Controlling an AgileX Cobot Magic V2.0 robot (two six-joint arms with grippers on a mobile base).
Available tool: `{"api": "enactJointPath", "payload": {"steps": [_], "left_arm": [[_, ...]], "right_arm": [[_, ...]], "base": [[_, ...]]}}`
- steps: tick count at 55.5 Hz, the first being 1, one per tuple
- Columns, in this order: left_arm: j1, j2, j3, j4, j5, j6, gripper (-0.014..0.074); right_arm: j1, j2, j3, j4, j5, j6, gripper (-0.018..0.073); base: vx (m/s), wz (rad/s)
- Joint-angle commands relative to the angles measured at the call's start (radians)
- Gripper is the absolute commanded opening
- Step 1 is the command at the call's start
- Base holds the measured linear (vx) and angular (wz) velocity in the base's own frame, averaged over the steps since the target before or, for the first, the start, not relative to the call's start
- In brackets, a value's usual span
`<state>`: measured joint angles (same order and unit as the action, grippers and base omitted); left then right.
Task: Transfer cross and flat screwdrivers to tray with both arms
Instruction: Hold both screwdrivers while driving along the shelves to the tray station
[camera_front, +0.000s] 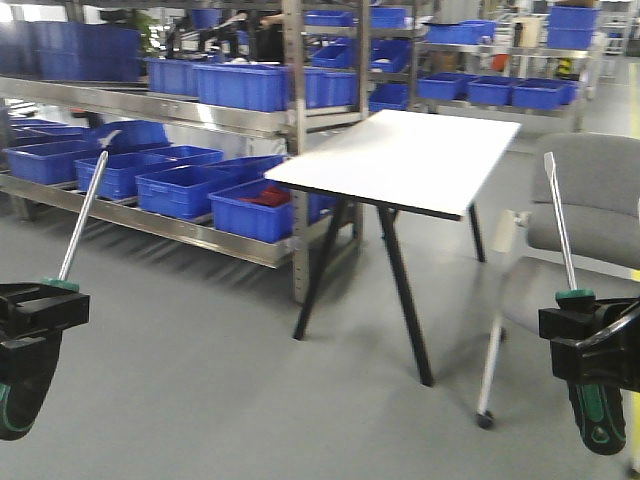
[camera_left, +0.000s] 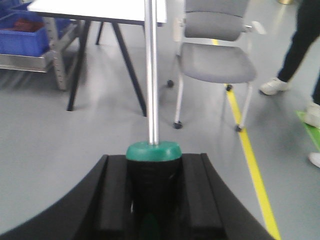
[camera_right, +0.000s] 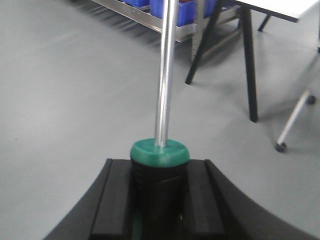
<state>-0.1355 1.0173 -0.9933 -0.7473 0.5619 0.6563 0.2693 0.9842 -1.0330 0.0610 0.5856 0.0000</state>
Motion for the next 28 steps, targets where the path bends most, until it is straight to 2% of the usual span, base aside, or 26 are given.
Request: {"api": "enactJointPath", "payload": {"steps": [1,28], "left_arm": [[-0.005,-0.021,-0.028,-0.043,-0.064,0.001,0.0003],[-0.005,-0.021,-0.028,-0.043,-0.063,0.001,0.0003]], "right_arm": [[-0.003,-0.015,-0.034,-0.002,-0.09,-0.007,-0.0008],[-0.003,-0.015,-0.034,-0.002,-0.09,-0.007,-0.0008]], "base": [[0.52,0.42],[0.52,0.47]]}}
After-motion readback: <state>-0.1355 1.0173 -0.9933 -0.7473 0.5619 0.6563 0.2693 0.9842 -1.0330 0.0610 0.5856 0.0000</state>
